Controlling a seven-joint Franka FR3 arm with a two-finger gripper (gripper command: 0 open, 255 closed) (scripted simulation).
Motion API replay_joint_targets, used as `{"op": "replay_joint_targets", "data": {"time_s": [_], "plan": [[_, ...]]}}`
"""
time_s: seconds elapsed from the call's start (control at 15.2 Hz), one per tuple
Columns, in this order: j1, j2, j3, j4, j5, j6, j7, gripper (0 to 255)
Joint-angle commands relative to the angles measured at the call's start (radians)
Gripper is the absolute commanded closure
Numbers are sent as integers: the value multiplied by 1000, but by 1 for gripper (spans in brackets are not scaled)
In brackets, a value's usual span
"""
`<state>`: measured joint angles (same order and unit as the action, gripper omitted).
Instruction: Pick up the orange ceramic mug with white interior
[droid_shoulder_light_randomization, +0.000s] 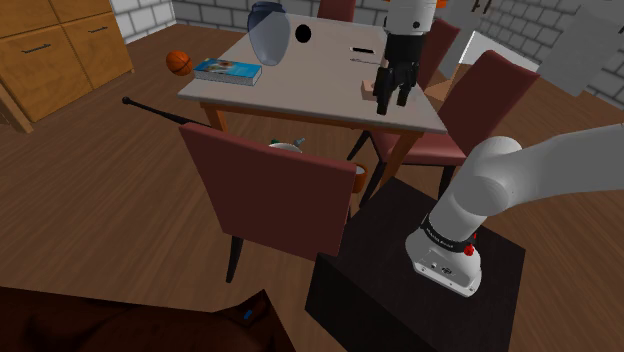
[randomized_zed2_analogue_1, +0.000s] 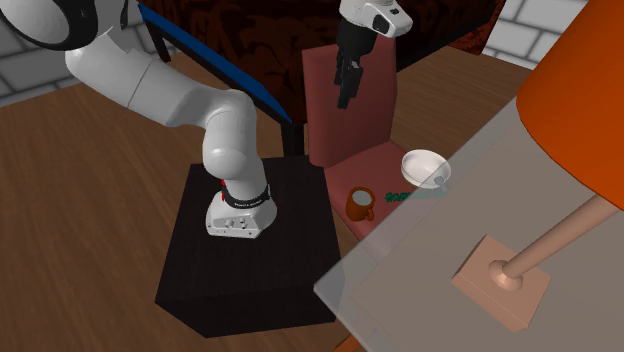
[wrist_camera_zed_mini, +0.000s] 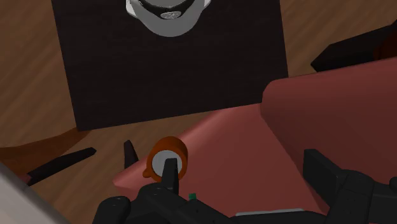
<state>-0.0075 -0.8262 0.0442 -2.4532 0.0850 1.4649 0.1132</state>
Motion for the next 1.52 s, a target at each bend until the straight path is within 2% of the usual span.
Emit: {"op": "replay_joint_targets", "data": {"time_s": [0.0, 0.4, 0.73, 1.12, 1.39, 1.45], "plan": [[0, 0, 0, 0, 0, 0, 0, 0], [-22, 17, -39, -183, -26, 211, -52, 0], [-46, 87, -74, -304, -47, 410, -97, 0], [-72, 255, -121, -399, -66, 684, -156, 0], [-81, 420, -156, -425, -64, 882, -203, 0], [-81, 444, -161, -426, -62, 908, -210, 0]]}}
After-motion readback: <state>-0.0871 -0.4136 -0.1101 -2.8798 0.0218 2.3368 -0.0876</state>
